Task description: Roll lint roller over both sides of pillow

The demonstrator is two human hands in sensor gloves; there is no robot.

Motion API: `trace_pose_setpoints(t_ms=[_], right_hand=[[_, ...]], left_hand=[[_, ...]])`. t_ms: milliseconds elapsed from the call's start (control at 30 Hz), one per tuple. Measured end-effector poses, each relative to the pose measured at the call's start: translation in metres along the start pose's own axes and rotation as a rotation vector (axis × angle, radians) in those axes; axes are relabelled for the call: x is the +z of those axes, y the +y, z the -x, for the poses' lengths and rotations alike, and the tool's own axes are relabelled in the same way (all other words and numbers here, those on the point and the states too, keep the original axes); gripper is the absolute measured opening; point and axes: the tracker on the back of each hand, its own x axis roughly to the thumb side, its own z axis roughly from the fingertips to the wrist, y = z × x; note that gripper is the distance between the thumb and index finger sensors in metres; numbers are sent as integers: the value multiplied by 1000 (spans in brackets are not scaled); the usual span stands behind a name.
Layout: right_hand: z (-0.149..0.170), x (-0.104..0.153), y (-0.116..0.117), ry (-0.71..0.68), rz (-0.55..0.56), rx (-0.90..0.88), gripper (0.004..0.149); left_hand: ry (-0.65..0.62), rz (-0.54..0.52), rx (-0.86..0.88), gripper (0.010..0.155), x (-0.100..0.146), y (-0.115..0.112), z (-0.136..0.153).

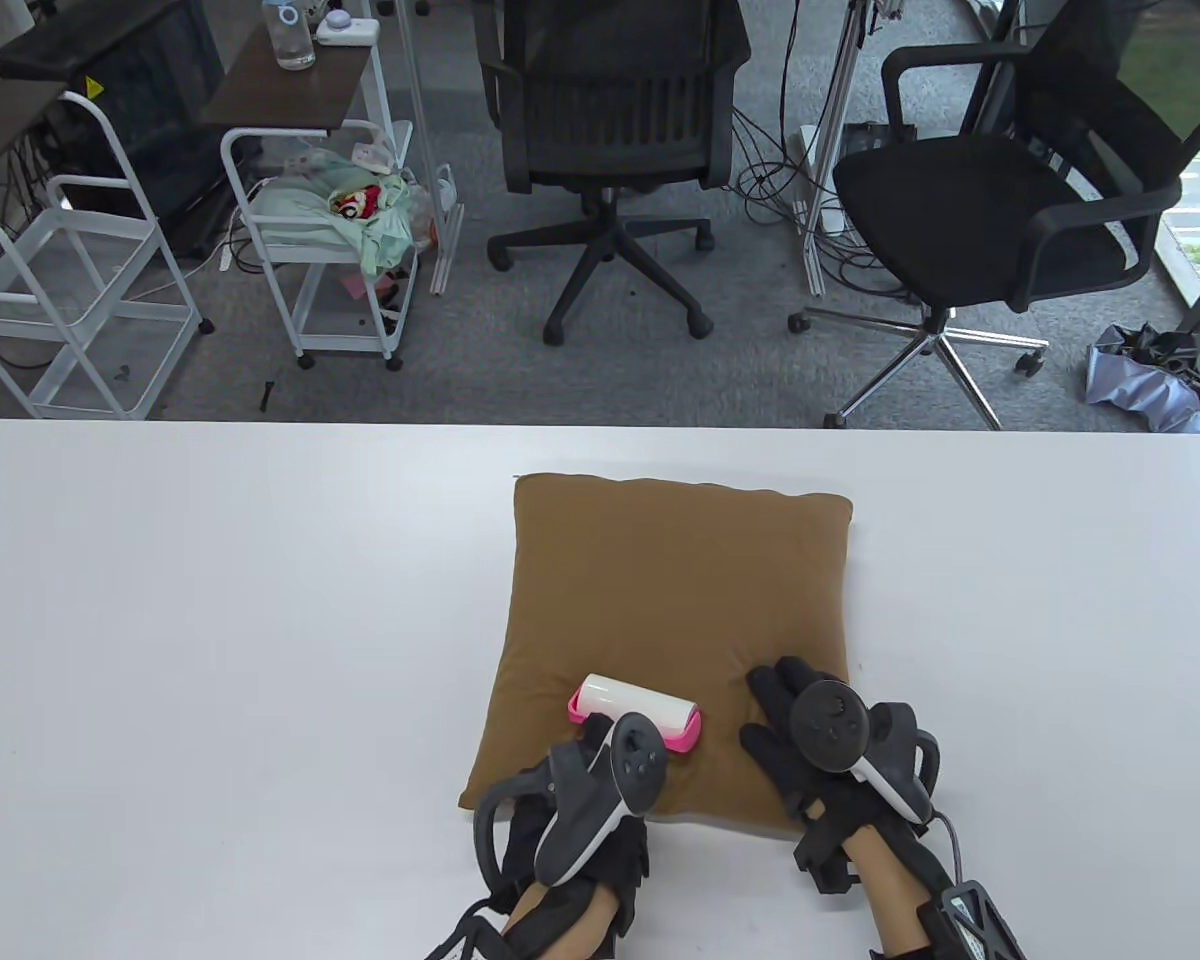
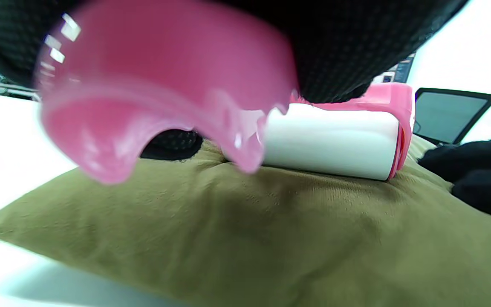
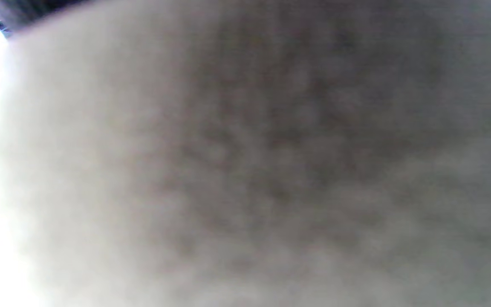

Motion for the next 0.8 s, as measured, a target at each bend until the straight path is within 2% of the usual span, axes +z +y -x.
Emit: trace_pose_setpoints(t_ms=[333, 500, 600, 800], right_hand=[[1, -2, -1, 6, -8, -11, 61], [1, -4, -2, 12, -16, -21, 61], [1, -4, -1, 12, -13, -23, 61], [2, -4, -2, 17, -16, -30, 61]], left_hand=[[80, 4, 34, 65, -77, 11, -37], [132, 18, 57, 65, -109, 11, -46], [139, 9, 82, 65, -119, 9, -48], [119, -16, 74, 66, -121, 3, -50]])
